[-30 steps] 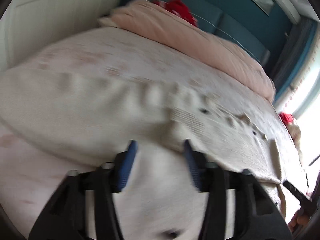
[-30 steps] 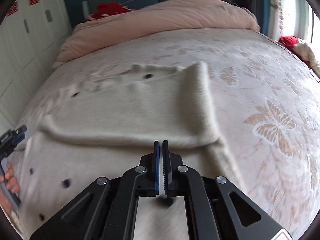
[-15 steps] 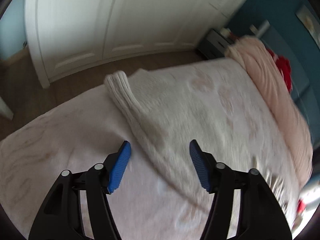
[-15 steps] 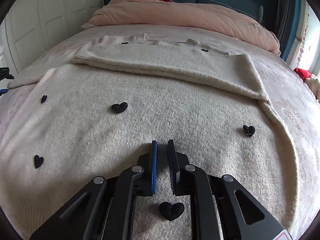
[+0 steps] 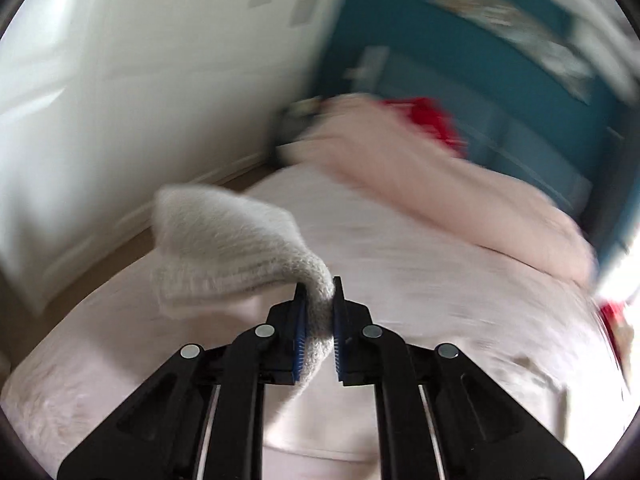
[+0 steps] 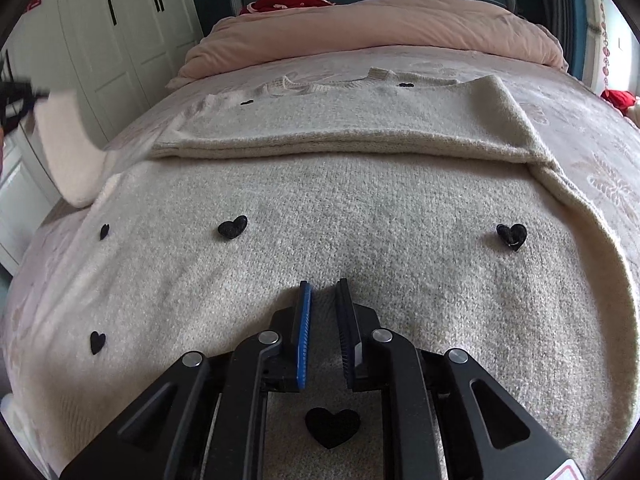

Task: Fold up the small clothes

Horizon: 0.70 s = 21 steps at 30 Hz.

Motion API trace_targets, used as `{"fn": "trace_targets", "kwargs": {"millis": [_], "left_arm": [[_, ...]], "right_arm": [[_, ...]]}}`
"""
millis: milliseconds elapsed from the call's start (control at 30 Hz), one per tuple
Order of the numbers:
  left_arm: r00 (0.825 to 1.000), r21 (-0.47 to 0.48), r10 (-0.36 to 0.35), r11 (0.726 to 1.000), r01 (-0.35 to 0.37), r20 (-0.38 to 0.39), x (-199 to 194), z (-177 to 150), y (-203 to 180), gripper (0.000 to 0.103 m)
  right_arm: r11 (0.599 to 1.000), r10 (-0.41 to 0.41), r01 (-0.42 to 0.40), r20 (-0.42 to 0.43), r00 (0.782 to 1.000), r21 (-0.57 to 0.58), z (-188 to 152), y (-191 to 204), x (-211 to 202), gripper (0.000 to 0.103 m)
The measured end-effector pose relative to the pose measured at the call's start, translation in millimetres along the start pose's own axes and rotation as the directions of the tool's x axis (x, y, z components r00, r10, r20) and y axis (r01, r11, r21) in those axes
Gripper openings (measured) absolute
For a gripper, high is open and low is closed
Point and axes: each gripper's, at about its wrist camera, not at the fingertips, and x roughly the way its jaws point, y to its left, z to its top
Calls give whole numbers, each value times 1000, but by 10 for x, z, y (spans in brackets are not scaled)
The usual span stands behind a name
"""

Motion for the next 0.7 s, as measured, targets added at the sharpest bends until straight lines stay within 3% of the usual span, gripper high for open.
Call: {"fn": "trace_targets", "kwargs": {"millis": [33,133,233,300,400,433,467,533,633,700], "left_arm": [[997,49,-76,996,76,-9,-68,-22,-435,10],[976,100,-199,973,208,-92,-39,-249,-1231,12],[930,108,-271,947,304,-247,230,-807,-1891,23],[896,88,-260,947,310,-361,434,-1296,-2135,44],[867,11,-261,956,293,-424,443,-1858,-2068,51],[858,-39,-269,959,281,-438,416,-2006,-1958,53],[854,-74,-278,959,274,-440,391,-2074,-1836,57],[862,-126,-281,960,251,-423,283,-2104,-1505,61],[891,-226,-240,961,161,-385,252,-2020,-936,64],[898,-297,-228,948,116,-376,284,-1960,-581,64]], "right_arm": [[1000,7,-7,0,1000,7,5,-12,2,15],[999,31,-31,2,1000,28,6,-47,1,15],[996,64,-64,2,998,58,14,-99,6,15],[992,92,-92,2,996,83,20,-144,11,15],[980,148,-147,1,989,132,43,-223,1,17],[974,169,-167,0,986,154,76,-251,-27,24],[970,180,-177,-1,984,165,116,-264,-57,40],[981,132,-136,36,991,140,270,-248,-180,57],[984,125,-130,51,991,125,664,-253,-197,58],[972,162,-165,34,986,169,964,-305,-65,58]]}}
